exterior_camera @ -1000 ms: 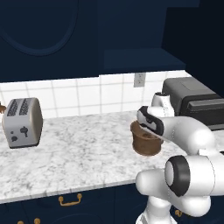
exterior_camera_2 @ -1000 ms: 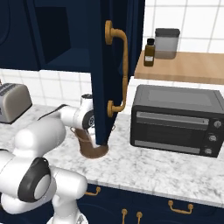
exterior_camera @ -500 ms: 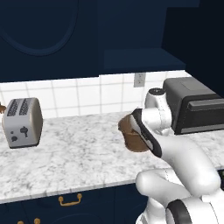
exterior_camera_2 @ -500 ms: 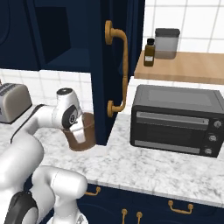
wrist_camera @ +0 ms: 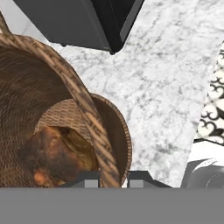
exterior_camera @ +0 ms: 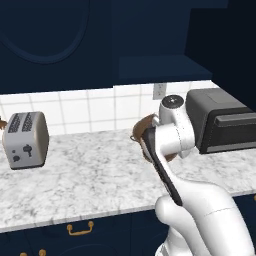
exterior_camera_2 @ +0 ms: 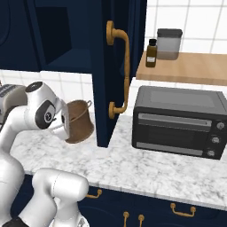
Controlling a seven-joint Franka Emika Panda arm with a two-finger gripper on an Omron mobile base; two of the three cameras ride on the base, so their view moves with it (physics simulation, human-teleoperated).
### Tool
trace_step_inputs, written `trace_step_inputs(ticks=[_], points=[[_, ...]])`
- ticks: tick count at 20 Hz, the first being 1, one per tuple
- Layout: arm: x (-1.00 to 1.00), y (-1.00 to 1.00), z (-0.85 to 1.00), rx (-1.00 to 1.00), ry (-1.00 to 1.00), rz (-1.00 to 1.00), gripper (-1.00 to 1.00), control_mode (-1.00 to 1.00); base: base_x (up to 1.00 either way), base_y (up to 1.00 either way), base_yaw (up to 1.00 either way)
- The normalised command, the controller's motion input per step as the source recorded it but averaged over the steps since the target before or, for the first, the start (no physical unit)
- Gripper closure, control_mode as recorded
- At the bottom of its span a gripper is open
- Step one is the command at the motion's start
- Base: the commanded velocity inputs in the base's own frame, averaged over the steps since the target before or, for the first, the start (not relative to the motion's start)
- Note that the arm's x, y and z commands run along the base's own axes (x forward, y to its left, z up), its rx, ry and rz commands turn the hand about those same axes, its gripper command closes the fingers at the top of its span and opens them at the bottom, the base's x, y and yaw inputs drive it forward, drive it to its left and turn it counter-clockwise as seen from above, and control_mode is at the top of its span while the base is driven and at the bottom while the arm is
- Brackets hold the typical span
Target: Open the cabinet, pick up the bread from the cabinet and place it in the basket. Then move the basket to the dining counter.
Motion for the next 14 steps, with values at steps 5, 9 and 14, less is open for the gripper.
trace_step_inputs(ticks=[5, 9, 14], points=[[-0.2, 0.26, 0.52, 0.07, -0.01, -0.1, 1.0, -1.0, 0.0, 0.0, 0.0], [-0.34, 0.03, 0.22, 0.23, 0.0, -0.04, 1.0, -1.0, 0.0, 0.0, 0.0], [-0.34, 0.23, 0.05, 0.1, -0.05, 0.0, 1.0, -1.0, 0.0, 0.0, 0.0]])
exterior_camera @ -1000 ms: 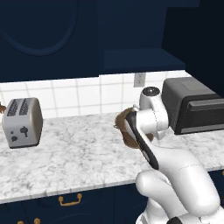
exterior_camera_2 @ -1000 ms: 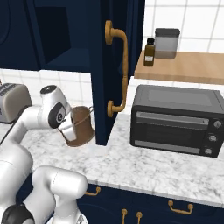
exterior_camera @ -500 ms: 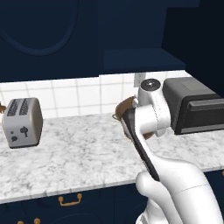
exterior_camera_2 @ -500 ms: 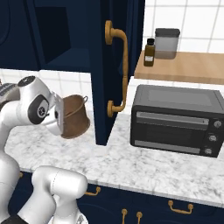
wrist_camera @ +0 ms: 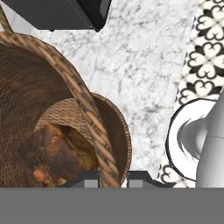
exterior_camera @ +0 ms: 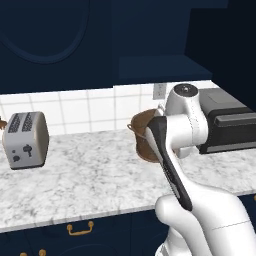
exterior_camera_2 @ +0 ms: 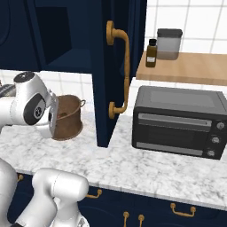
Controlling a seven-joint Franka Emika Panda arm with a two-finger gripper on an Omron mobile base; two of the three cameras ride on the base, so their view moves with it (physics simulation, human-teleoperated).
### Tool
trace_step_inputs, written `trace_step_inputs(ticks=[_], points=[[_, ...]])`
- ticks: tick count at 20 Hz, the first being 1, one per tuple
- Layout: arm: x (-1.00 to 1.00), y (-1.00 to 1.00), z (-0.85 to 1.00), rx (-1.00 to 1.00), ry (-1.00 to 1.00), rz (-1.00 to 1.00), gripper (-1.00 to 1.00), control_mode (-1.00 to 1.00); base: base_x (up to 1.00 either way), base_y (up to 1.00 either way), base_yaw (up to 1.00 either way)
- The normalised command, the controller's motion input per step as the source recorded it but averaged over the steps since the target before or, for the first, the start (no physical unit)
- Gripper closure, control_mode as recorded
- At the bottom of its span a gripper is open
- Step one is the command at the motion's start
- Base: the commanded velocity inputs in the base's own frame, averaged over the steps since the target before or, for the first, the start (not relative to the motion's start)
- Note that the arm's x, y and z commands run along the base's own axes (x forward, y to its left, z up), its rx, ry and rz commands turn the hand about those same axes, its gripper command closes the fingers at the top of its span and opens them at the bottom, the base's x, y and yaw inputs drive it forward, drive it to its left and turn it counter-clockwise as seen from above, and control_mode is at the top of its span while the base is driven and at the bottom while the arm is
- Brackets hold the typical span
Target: Open the cabinet, pick up the bread from the cabinet and place it in the basket. Then move the basket to the dining counter.
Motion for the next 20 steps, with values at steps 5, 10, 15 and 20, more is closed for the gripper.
trace_step_inputs(ticks=[5, 10, 15, 20], points=[[-0.16, 0.2, 0.11, 0.02, -0.07, 0.0, 1.0, -1.0, 0.0, 0.0, 0.0], [-0.2, 0.17, 0.12, 0.07, -0.03, 0.01, 1.0, 1.0, -0.07, 0.01, 0.0], [0.0, 0.0, 0.0, 0.0, 0.0, 0.0, 1.0, 1.0, -0.44, 0.1, 0.08], [0.0, 0.0, 0.0, 0.0, 0.0, 0.0, 1.0, 1.0, -0.35, 0.92, 0.53]])
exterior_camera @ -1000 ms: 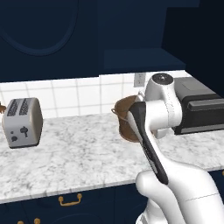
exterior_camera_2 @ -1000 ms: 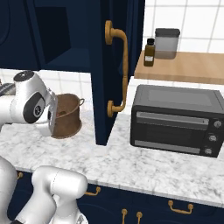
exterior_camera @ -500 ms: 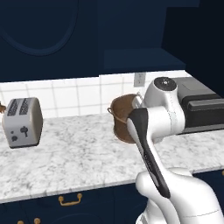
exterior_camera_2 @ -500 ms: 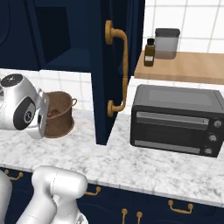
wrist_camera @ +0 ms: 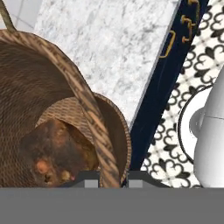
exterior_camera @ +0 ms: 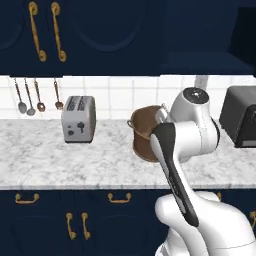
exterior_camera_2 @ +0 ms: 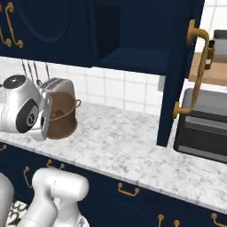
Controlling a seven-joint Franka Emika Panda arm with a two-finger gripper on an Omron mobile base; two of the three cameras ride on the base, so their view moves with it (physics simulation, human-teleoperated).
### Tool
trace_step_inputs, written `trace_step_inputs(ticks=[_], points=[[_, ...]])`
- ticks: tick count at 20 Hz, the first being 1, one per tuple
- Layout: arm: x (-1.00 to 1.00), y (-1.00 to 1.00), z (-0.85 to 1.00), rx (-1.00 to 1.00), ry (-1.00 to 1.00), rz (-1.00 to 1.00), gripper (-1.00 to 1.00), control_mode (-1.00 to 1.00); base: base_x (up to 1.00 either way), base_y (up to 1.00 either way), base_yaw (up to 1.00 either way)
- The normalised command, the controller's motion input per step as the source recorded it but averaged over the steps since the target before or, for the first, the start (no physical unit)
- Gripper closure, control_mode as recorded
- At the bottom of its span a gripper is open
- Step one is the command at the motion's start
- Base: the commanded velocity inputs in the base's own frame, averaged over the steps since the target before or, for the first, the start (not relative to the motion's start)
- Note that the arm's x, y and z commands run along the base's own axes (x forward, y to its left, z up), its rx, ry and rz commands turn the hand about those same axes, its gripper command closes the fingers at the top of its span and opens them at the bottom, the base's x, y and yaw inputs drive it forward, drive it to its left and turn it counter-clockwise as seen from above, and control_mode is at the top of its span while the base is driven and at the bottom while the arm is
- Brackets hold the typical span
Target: Open the cabinet, pick up the bread from the cabinet and place it in the basket. Then move the basket to the dining counter.
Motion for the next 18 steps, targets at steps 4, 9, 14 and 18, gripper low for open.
trace_step_inputs(ticks=[4, 9, 14, 18], points=[[0.0, 0.0, 0.0, 0.0, 0.0, 0.0, 1.0, 1.0, 0.0, 0.25, 0.97], [0.0, 0.0, 0.0, 0.0, 0.0, 0.0, 1.0, 1.0, 0.0, 0.08, 1.0], [0.0, 0.0, 0.0, 0.0, 0.0, 0.0, 1.0, 1.0, 0.0, 0.03, 1.0], [0.0, 0.0, 0.0, 0.0, 0.0, 0.0, 1.0, 1.0, 0.0, 0.0, 1.0]])
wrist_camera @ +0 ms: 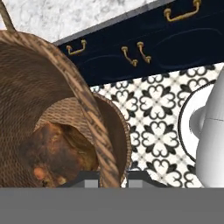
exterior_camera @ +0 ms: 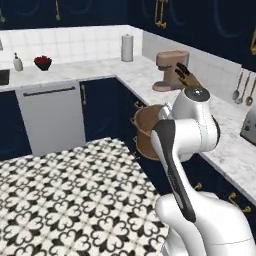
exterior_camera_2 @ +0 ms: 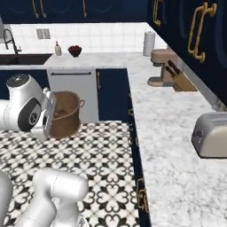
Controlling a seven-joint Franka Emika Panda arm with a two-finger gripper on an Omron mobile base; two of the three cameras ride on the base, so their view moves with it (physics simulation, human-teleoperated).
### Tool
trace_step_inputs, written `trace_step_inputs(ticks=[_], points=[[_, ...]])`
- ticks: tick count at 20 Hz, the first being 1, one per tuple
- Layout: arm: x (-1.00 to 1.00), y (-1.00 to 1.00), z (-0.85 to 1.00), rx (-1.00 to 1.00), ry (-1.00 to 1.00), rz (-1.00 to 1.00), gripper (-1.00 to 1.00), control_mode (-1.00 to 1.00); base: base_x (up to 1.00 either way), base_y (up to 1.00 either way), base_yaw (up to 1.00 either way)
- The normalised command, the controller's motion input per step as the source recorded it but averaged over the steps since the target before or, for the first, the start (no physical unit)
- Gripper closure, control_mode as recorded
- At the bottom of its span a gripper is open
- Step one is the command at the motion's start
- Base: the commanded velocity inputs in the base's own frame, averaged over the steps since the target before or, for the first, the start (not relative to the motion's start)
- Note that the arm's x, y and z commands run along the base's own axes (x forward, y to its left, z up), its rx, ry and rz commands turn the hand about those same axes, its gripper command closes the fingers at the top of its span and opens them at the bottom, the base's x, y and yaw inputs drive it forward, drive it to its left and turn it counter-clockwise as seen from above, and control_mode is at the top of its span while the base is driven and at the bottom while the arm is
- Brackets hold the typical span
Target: Open the cabinet, pick up the bread from the cabinet and place it in the basket. Then move the basket to the dining counter.
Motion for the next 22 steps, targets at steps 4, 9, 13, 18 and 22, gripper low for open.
trace_step_inputs(ticks=[4, 9, 13, 18, 22], points=[[0.0, 0.0, 0.0, 0.0, 0.0, 0.0, 1.0, 1.0, 0.0, 0.0, 1.0], [0.0, 0.0, 0.0, 0.0, 0.0, 0.0, 1.0, 1.0, 0.0, 0.0, 1.0], [0.0, 0.0, 0.0, 0.0, 0.0, 0.0, 1.0, 1.0, 0.0, 0.0, 1.0], [0.0, 0.0, 0.0, 0.0, 0.0, 0.0, 1.0, 1.0, 0.02, 0.0, 1.0], [0.0, 0.0, 0.0, 0.0, 0.0, 0.0, 1.0, 1.0, 0.59, 0.0, 0.93]])
